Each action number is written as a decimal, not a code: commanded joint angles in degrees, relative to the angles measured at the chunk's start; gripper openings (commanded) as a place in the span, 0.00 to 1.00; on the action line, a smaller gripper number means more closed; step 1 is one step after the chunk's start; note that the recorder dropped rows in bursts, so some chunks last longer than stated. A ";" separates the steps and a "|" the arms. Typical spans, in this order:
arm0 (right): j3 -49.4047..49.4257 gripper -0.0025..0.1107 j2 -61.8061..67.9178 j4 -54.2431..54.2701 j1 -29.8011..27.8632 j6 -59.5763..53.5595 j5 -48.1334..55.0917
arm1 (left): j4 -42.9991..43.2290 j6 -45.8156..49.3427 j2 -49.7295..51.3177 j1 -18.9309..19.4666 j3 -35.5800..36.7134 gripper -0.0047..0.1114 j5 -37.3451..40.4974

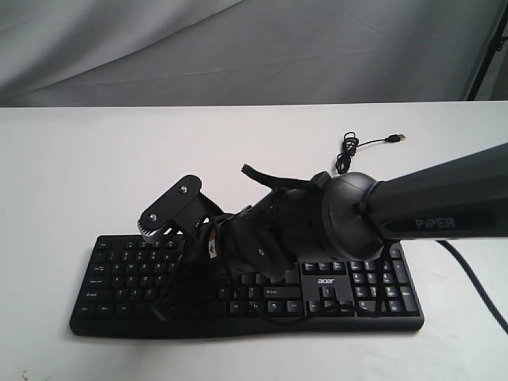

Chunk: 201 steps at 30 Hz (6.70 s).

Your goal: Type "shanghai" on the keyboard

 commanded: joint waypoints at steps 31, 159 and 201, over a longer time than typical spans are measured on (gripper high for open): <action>0.14 0.02 1.81 -0.52 1.12 -0.41 0.45 | 0.04 -0.16 -0.20 -0.23 0.25 0.04 -0.28; 40.22 0.02 -46.86 -3.01 -0.66 -0.26 -10.06 | 0.04 -0.16 -0.20 -0.23 0.25 0.04 -0.28; 66.24 0.02 -116.56 -3.01 -32.39 -2.85 0.72 | 0.04 -0.16 -0.20 -0.23 0.25 0.04 -0.28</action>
